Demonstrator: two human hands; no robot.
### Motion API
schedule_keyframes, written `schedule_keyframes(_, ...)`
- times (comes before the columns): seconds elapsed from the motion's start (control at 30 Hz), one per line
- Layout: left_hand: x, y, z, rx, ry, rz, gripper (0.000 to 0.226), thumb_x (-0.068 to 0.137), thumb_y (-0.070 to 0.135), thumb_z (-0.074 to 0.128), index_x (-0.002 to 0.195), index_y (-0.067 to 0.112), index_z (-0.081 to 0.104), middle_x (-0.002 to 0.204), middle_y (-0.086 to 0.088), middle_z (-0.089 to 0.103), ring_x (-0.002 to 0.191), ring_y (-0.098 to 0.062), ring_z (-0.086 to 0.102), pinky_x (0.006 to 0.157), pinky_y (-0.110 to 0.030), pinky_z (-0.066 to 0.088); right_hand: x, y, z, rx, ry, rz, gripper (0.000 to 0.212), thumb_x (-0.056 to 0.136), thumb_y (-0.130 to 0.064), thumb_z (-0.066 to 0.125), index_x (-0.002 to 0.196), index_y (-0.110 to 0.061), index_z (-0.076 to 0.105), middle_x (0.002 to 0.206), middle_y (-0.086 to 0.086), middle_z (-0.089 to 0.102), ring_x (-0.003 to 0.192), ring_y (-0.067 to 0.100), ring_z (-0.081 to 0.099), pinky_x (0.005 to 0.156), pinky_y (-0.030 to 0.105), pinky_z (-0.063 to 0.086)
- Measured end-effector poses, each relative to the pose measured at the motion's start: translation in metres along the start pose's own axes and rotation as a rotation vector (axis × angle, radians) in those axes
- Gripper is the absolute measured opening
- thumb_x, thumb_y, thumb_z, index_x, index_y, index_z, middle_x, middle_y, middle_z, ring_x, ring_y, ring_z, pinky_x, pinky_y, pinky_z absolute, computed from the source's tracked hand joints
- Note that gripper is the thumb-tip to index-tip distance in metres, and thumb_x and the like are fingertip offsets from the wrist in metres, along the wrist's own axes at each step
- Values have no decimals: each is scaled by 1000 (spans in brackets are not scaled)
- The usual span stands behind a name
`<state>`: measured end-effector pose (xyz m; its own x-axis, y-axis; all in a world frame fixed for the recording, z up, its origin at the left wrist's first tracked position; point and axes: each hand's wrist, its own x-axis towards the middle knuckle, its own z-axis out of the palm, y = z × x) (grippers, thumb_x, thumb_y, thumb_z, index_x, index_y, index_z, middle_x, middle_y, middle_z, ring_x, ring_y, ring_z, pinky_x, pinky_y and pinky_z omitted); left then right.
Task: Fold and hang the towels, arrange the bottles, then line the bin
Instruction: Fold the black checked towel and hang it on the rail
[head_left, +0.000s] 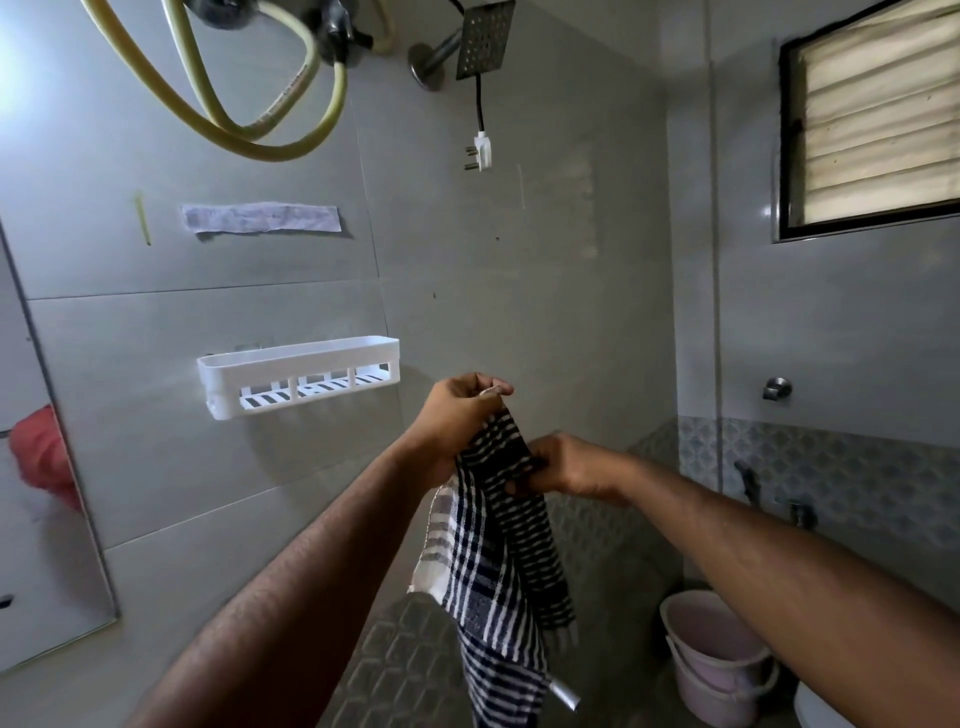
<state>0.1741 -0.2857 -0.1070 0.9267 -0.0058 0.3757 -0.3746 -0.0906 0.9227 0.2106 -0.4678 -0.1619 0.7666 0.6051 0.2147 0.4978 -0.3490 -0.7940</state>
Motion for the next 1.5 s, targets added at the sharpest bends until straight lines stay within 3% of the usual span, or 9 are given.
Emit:
schedule_keyframes(0.13,9,-4,-15,111,291,119,30,98,5,49,90,17,75,64,-1,47,58,-15,42,56,-27,35,-9,45,-9,-358,-99,153,18,79,-38,87,75,-23,77,77,-10,75,72,6,65,70,31,52)
schedule_keyframes(0.27,16,-18,-42,180,481,168,29,96,8,48,94,19,74,61,5,52,53,-14,43,51,-27,37,-33,73,-34,-266,-89,295,25,87,-38,80,76,-17,74,73,3,71,70,16,59,67,28,47)
schedule_keyframes(0.37,19,-29,-60,239,630,164,23,100,15,57,105,14,78,88,2,75,81,-14,67,81,-31,57,-49,77,-51,-75,9,289,30,96,-25,72,68,-17,63,58,-7,52,58,8,46,57,19,42)
schedule_keyframes(0.53,24,-50,-77,212,698,50,18,95,30,71,84,17,77,82,0,78,80,-21,74,85,-46,63,-60,79,-71,257,219,280,14,98,-11,66,109,-14,75,87,-4,75,75,7,64,59,22,54)
schedule_keyframes(0.63,21,-60,-82,196,656,15,17,89,32,78,83,17,78,81,0,78,77,-22,75,82,-49,64,-64,83,-85,488,330,242,33,97,-4,63,122,-24,73,112,7,75,85,15,67,59,25,56)
schedule_keyframes(0.77,12,-67,-78,164,653,-26,23,79,28,89,76,11,75,77,-6,77,72,-22,72,78,-47,64,-72,83,-97,679,393,213,22,87,-4,67,95,-17,82,102,13,72,82,24,65,71,32,54)
schedule_keyframes(0.93,16,-71,-57,-17,587,-140,25,78,22,91,68,11,70,75,-10,76,73,-28,74,77,-55,64,-70,69,-93,795,184,223,38,80,-13,57,112,-5,76,111,17,73,87,26,71,78,38,58)
schedule_keyframes(1.1,11,-59,-15,-112,346,-140,19,90,14,80,87,-4,74,79,-16,73,71,-26,69,71,-39,60,-55,39,-68,399,69,135,33,93,-9,68,125,-8,69,120,12,75,107,21,73,87,36,56)
schedule_keyframes(1.5,-6,-48,40,-129,-1,-187,21,98,16,69,98,-3,79,82,-16,78,60,-19,72,56,-28,60,-22,-9,-32,-44,388,-13,29,88,-38,79,84,-10,78,69,1,73,64,8,63,69,23,49)
